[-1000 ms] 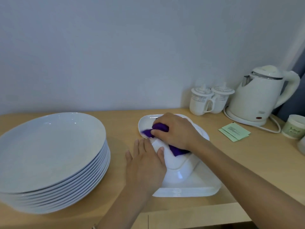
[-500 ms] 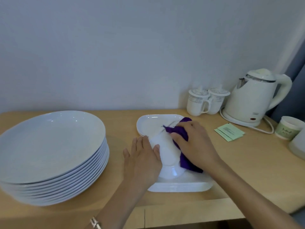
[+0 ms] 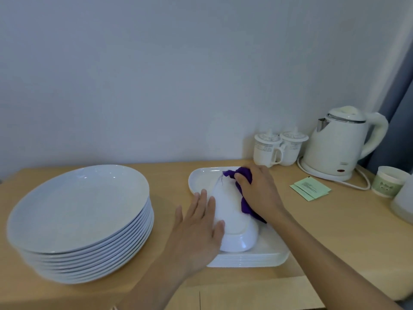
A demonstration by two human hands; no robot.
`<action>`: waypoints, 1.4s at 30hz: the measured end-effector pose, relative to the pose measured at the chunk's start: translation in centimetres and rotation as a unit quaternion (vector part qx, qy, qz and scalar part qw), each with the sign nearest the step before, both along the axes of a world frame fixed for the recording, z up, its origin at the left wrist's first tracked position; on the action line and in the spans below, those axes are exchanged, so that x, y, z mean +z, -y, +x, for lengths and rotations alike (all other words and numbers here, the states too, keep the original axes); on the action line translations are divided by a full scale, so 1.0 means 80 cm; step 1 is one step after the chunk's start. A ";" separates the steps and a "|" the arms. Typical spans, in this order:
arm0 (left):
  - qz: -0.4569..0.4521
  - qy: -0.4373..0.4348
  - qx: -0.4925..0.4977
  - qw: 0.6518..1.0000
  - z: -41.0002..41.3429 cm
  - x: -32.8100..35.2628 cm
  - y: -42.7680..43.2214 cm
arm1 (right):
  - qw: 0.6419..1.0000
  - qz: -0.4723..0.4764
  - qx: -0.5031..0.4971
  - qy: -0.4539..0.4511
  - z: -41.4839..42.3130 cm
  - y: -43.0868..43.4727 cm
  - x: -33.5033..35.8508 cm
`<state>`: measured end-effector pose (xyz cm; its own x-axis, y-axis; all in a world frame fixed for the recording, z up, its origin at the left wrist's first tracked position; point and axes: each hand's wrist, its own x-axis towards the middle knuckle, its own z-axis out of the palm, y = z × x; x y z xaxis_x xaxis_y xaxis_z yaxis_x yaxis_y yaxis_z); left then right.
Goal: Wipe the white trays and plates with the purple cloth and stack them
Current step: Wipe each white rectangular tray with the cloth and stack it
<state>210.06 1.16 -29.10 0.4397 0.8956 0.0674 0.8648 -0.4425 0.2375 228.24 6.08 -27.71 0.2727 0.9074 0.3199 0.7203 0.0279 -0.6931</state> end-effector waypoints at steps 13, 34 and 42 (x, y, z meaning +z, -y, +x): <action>0.146 -0.045 -0.037 0.988 0.027 -0.003 0.022 | 0.992 -0.011 0.116 0.049 -0.018 0.036 0.019; 0.061 0.036 0.018 0.997 -0.013 0.031 -0.068 | 0.970 -0.042 0.206 0.124 0.017 0.038 0.019; 0.016 0.066 0.043 0.997 -0.018 0.020 -0.039 | 0.972 -0.009 0.177 0.154 0.020 0.033 0.013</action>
